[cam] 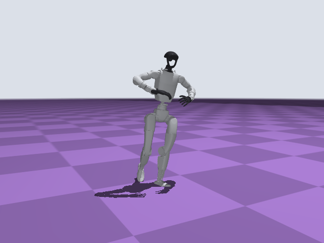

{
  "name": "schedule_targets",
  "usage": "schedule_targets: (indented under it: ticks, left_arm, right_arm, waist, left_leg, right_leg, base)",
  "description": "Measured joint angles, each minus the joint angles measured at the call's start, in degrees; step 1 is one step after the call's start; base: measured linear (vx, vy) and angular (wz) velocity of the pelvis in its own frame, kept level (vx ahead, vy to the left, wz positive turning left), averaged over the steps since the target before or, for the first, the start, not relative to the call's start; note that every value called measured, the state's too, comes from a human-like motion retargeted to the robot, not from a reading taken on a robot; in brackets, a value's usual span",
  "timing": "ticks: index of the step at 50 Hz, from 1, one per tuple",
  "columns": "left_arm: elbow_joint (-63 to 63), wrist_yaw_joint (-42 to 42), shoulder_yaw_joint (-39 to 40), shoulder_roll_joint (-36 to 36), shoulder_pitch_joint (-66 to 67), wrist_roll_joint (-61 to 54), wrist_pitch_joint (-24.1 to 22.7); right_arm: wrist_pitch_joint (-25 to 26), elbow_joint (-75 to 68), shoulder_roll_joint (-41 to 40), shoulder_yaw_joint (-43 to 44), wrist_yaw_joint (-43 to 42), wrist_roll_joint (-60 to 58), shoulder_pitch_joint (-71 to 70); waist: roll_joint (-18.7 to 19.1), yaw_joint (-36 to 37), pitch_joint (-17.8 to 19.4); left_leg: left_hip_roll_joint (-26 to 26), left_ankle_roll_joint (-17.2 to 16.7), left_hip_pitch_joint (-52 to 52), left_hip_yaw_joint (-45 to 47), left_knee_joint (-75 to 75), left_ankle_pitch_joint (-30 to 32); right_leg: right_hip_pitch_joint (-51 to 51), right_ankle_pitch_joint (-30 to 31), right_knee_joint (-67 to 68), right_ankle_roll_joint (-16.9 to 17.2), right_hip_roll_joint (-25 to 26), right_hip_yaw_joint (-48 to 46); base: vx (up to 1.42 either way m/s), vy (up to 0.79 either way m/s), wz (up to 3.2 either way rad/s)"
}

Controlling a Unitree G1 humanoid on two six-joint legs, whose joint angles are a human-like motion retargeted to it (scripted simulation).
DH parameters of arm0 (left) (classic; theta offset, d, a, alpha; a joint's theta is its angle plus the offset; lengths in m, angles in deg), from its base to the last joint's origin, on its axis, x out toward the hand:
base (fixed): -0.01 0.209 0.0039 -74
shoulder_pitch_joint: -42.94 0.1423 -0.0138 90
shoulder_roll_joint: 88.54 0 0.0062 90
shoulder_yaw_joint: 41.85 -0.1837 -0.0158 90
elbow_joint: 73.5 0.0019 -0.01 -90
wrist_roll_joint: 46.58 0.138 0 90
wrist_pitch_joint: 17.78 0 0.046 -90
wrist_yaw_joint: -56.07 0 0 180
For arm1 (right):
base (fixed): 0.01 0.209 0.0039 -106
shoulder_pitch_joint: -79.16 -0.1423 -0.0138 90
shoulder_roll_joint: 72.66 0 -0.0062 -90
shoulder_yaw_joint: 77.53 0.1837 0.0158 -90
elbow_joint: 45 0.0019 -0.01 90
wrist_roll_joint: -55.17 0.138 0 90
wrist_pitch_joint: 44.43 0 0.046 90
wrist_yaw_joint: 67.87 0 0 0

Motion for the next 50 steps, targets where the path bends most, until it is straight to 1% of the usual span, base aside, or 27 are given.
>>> schedule_targets:
  ticks: [3,6,8,10,13,17,18,20,22,25,28,30,33,35,37,38,40,42,43,45,46,47,48,50]
  left_arm:
    - [1.0,-2.81,-1.74,0.3,-1.51,0.32,0.12]
    - [1.75,-4.92,-3.09,0.49,-1.99,0.86,-0.28]
    - [2.24,-6.07,-3.97,0.54,-2.3,1.12,-0.55]
    - [2.71,-6.76,-4.78,0.62,-2.53,1.31,-0.85]
    - [3.34,-7.04,-5.53,1.01,-2.71,1.53,-1.73]
    - [3.94,-8.64,-5.12,1.98,-2.78,1.3,-3.32]
    - [4.03,-9.37,-4.82,2.17,-2.67,1.48,-3.7]
    - [4.23,-10.97,-4.2,2.33,-2.14,2.36,-4.31]
    - [4.27,-12.05,-3.87,2.05,-1.24,3.7,-4.51]
    - [4.36,-13.42,-3.59,1.75,-0.9,6.35,-4.58]
    - [4.54,-13.92,-3.74,1.51,-0.27,8.56,-4.7]
    - [4.68,-13.96,-3.51,1.24,0.16,9.75,-4.75]
    - [5.17,-13.8,-2.8,0.68,-0.13,11.33,-4.48]
    - [5.59,-13.6,-2.52,0.61,-1.75,12.41,-3.83]
    - [6.22,-13.77,-3.25,0.69,-3.47,13.27,-2.39]
    - [6.58,-14.05,-3.93,0.74,-4.19,13.69,-1.43]
    - [7.3,-15.06,-5.58,0.9,-5.48,14.31,0.62]
    - [7.14,-16.77,-7.41,0.31,-2.16,14.9,1.8]
    - [6.89,-17.57,-7.55,0.39,-1.7,15.06,2.14]
    - [6.64,-18.47,-7.12,1.05,-3.47,14.82,2.38]
    - [6.61,-18.88,-7.01,1.2,-4.05,14.55,2.35]
    - [6.56,-19.26,-6.89,1.32,-4.54,14.25,2.32]
    - [6.48,-19.62,-6.76,1.35,-4.84,13.86,2.25]
    - [6.41,-20.08,-6.41,1.46,-6.1,12.33,2.21]
  right_arm:
    - [0.89,-1.16,-0.6,-1.64,-2.14,-1.14,-1.59]
    - [1.62,-2.09,-1.06,-1.82,-4.49,-2.38,-2.07]
    - [2.04,-2.6,-1.2,-1.65,-6.07,-3.09,-2.33]
    - [2.24,-2.87,-1.18,-1.66,-7.34,-3.63,-2.63]
    - [2.06,-2.79,-0.88,-2.61,-8.36,-4.04,-3.42]
    - [2.37,-2.85,-0.7,-5.42,-9.28,-4.95,-5.09]
    - [2.54,-2.91,-0.76,-6.23,-9.59,-5.21,-5.52]
    - [2.78,-2.95,-1.0,-7.68,-10.12,-5.72,-6.32]
    - [2.73,-2.67,-1.27,-8.42,-10.35,-6.02,-6.37]
    - [2.63,-2.56,-1.42,-8.62,-10.51,-6.35,-7.04]
    - [2.49,-2.56,-1.69,-8.64,-10.9,-6.31,-6.66]
    - [2.37,-2.5,-1.93,-8.45,-11.32,-6.09,-6.29]
    - [2.18,-2.39,-2.09,-7.79,-12.14,-5.41,-6.77]
    - [2.15,-2.42,-1.5,-6.98,-12.87,-4.3,-8.38]
    - [2.28,-2.25,-0.71,-6.96,-13.41,-2.71,-10.12]
    - [2.4,-2.17,-0.45,-7.31,-13.62,-1.87,-10.91]
    - [2.73,-2.28,-0.38,-8.63,-14.39,-0.53,-12.51]
    - [3.22,-1.97,-1.62,-11.7,-16.0,-1.45,-10.35]
    - [3.69,-2.18,-1.81,-12.55,-16.87,-2.35,-10.27]
    - [4.71,-3.19,-1.57,-13.17,-18.0,-3.68,-12.26]
    - [5.23,-3.67,-1.65,-13.85,-18.42,-4.56,-13.0]
    - [5.78,-4.18,-1.78,-14.54,-18.8,-5.45,-13.65]
    - [6.39,-4.73,-1.97,-15.22,-19.07,-6.36,-14.11]
    - [8.45,-6.45,-2.72,-16.5,-19.73,-8.28,-15.53]
  waist:
    - [0.07,-1.59,0.62]
    - [0.52,-3.64,1.19]
    - [0.67,-5.33,1.75]
    - [0.41,-6.91,2.38]
    - [-1.1,-8.56,3.48]
    - [-4.1,-9.78,6.12]
    - [-4.74,-9.97,6.98]
    - [-5.62,-10.2,8.7]
    - [-5.58,-10.03,9.64]
    - [-4.91,-10.79,10.6]
    - [-4.23,-11.49,10.04]
    - [-3.67,-10.96,9.3]
    - [-2.63,-9.15,8.03]
    - [-2.77,-8.36,7.58]
    - [-3.92,-7.66,7.23]
    - [-4.75,-7.36,6.9]
    - [-5.88,-7.41,5.18]
    - [-5.64,-6.25,1.54]
    - [-6.21,-6.19,0.72]
    - [-7.95,-6.3,1.02]
    - [-8.71,-5.73,1.07]
    - [-9.42,-5.09,1.13]
    - [-10.04,-4.3,1.17]
    - [-11.51,-2.81,1.65]
  left_leg:
    - [-1.38,-0.49,0.7,-6.77,2.02,-0.99]
    - [-2.58,-1.23,1.73,-14.39,3.71,-1.98]
    - [-3.52,-1.46,2.67,-19.93,4.61,-2.61]
    - [-4.77,-1.45,3.95,-25.42,5.2,-3.04]
    - [-7.4,-1.35,6.53,-33.01,5.29,-2.91]
    - [-10.97,-1.59,11.55,-41.75,4.25,-2.32]
    - [-11.46,-1.75,13.12,-43.64,3.85,-2.27]
    - [-10.95,-2.58,16.43,-46.9,3.07,-2.65]
    - [-8.48,-3.84,19.3,-49.07,2.73,-3.78]
    - [-6.03,-4.11,22.74,-52.91,2.27,-4.23]
    - [-4.82,-3.83,25.56,-56.76,2.7,-3.42]
    - [-4.2,-4.08,27.03,-58.94,3.33,-2.17]
    - [-3.44,-5.84,27.56,-62.16,4.94,1.02]
    - [-4.18,-7.77,25.92,-63.81,7.27,3.57]
    - [-7.36,-9.18,21.68,-61.81,14.96,5.2]
    - [-9.81,-9.33,17.99,-59.15,21.59,5.69]
    - [-13.43,-7.69,6.52,-50.42,38.32,6.25]
    - [-10.17,-2.09,-3.59,-37.57,52.03,3.98]
    - [-8.48,1.51,-7.81,-31.54,55.79,2.58]
    - [-7.01,7.59,-13.93,-22.32,58.52,-0.44]
    - [-6.99,9.01,-15.99,-19.61,58.03,-1.5]
    - [-7.14,10.03,-17.89,-17.32,57.07,-2.21]
    - [-7.62,10.25,-19.48,-15.87,55.19,-2.21]
    - [-9.01,9.64,-22.12,-13.75,48.78,-0.72]
  right_leg:
    - [-4.87,-4.85,0.26,-2.83,-0.94,3.4]
    - [-7.02,-9.61,-5.73,-4.99,-1.58,5.25]
    - [-7.27,-12.73,-11.89,-5.17,-1.69,5.88]
    - [-6.82,-14.28,-19.3,-4.1,-1.65,6.39]
    - [-5.44,-11.74,-32.26,-0.48,-1.89,7.72]
    - [-3.27,-3.01,-49.0,5.42,-3.48,8.22]
    - [-2.91,-0.73,-52.14,6.89,-3.73,7.87]
    - [-2.36,2.29,-56.92,8.94,-2.63,6.94]
    - [-2.92,1.06,-58.06,8.94,0.71,7.14]
    - [-2.97,-2.52,-58.11,8.94,3.57,9.77]
    - [-0.35,-1.41,-58.07,8.94,4.52,12.0]
    - [1.65,0.27,-58.08,8.94,4.72,11.37]
    - [3.85,0.26,-58.11,8.94,4.95,9.12]
    - [4.57,-0.98,-58.11,8.94,4.15,8.04]
    - [5.51,-2.57,-58.11,8.94,2.16,7.37]
    - [5.87,-3.32,-58.11,8.94,0.71,7.0]
    - [5.34,-4.54,-58.11,8.94,-2.13,5.43]
    - [5.15,-6.84,-56.36,8.94,-2.74,4.15]
    - [5.01,-7.46,-56.29,8.94,-3.98,3.38]
    - [5.26,-8.04,-57.28,8.94,-7.04,1.65]
    - [5.25,-8.48,-57.34,8.94,-7.87,1.36]
    - [5.26,-8.93,-57.37,8.94,-8.59,1.16]
    - [5.28,-9.38,-57.32,8.94,-9.08,1.13]
    - [5.03,-10.08,-57.36,8.94,-10.11,1.19]
  base:
    - [0.38,0.11,2.05]
    - [0.36,0.06,2.38]
    - [0.37,0.01,2.65]
    - [0.37,-0.02,2.66]
    - [0.38,-0.05,2.48]
    - [0.4,-0.08,2.12]
    - [0.43,-0.14,1.81]
    - [0.46,-0.27,1.58]
    - [0.51,-0.39,1.3]
    - [0.54,-0.22,1.39]
    - [0.59,-0.16,1.25]
    - [0.6,-0.21,0.78]
    - [0.58,-0.26,0.53]
    - [0.55,-0.29,0.69]
    - [0.52,-0.24,0.78]
    - [0.48,-0.14,0.9]
    - [0.43,-0.02,1.04]
    - [0.42,0.04,0.86]
    - [0.39,-0.01,0.94]
    - [0.37,-0.08,0.95]
    - [0.36,-0.1,0.61]
    - [0.36,-0.09,0.3]
    - [0.37,-0.1,0.2]
    - [0.37,-0.12,0.13]
